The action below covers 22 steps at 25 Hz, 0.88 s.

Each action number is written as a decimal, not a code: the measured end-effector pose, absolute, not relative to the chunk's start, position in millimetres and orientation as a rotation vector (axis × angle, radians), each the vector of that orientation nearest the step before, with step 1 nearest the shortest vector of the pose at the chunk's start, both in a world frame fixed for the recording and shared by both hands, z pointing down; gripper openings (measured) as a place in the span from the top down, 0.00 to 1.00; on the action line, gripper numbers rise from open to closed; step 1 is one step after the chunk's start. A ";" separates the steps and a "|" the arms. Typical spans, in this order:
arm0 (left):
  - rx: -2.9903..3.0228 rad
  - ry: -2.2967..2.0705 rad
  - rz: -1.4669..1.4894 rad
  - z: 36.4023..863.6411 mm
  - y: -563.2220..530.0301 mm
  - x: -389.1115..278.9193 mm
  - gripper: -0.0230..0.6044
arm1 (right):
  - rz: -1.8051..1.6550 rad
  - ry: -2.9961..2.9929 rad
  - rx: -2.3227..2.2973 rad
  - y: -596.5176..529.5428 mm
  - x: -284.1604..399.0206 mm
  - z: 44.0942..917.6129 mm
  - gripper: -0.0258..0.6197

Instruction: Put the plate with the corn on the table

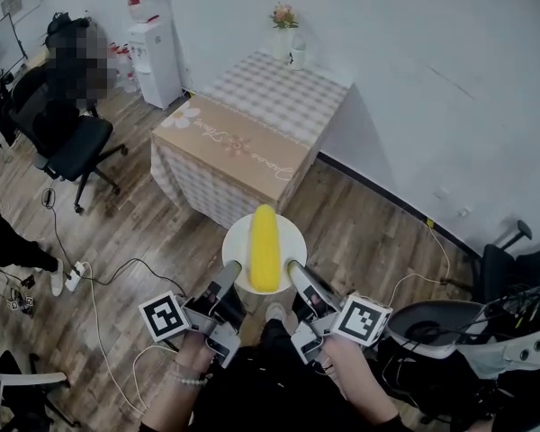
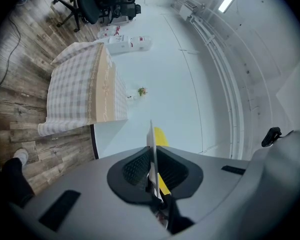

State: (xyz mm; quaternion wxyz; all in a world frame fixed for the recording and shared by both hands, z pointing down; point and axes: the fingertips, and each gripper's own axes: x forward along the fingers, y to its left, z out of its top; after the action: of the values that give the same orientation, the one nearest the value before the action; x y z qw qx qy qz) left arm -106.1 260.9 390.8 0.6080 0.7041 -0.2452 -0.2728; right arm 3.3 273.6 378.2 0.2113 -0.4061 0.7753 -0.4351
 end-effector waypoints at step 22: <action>1.617 -0.645 -0.683 389.4 150.6 -52.3 0.90 | -1.255 2.216 -1.039 153.2 57.6 378.9 0.81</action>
State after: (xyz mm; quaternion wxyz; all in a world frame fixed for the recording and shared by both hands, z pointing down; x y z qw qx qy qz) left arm -52.3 150.6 389.4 0.5939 0.6956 -0.2776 -0.2940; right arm 57.6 153.2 378.9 0.1943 -0.3706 0.7904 -0.4475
